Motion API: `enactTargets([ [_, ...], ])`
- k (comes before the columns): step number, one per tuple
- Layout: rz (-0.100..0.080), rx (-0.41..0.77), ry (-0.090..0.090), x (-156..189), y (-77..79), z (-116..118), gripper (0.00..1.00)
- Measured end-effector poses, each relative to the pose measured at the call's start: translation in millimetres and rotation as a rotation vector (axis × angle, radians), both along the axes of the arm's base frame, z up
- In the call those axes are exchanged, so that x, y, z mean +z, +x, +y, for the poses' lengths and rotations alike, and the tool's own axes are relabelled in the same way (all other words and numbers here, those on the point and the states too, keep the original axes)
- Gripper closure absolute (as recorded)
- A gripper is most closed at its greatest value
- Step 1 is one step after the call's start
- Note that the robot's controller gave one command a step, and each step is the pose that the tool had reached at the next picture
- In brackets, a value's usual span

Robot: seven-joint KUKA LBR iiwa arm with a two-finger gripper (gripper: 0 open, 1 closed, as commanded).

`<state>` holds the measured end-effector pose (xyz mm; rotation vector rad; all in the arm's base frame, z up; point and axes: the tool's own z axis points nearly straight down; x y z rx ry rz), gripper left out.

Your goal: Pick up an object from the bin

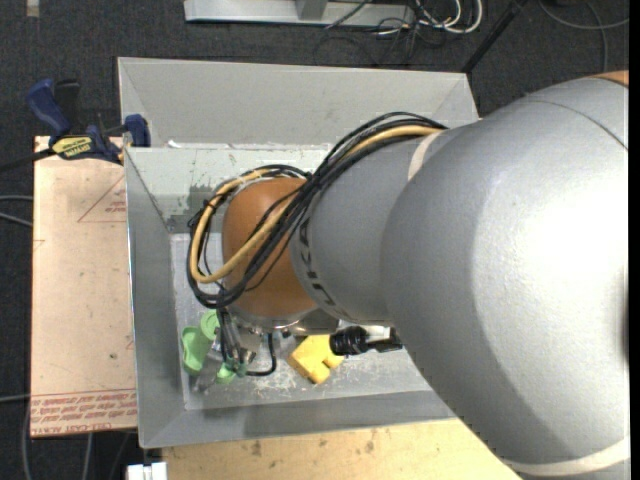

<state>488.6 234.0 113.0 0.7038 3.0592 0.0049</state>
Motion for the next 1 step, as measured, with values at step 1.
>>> enactTargets([
  [1,-0.001,0.002,0.000,41.4,0.9,0.4,1.00],
])
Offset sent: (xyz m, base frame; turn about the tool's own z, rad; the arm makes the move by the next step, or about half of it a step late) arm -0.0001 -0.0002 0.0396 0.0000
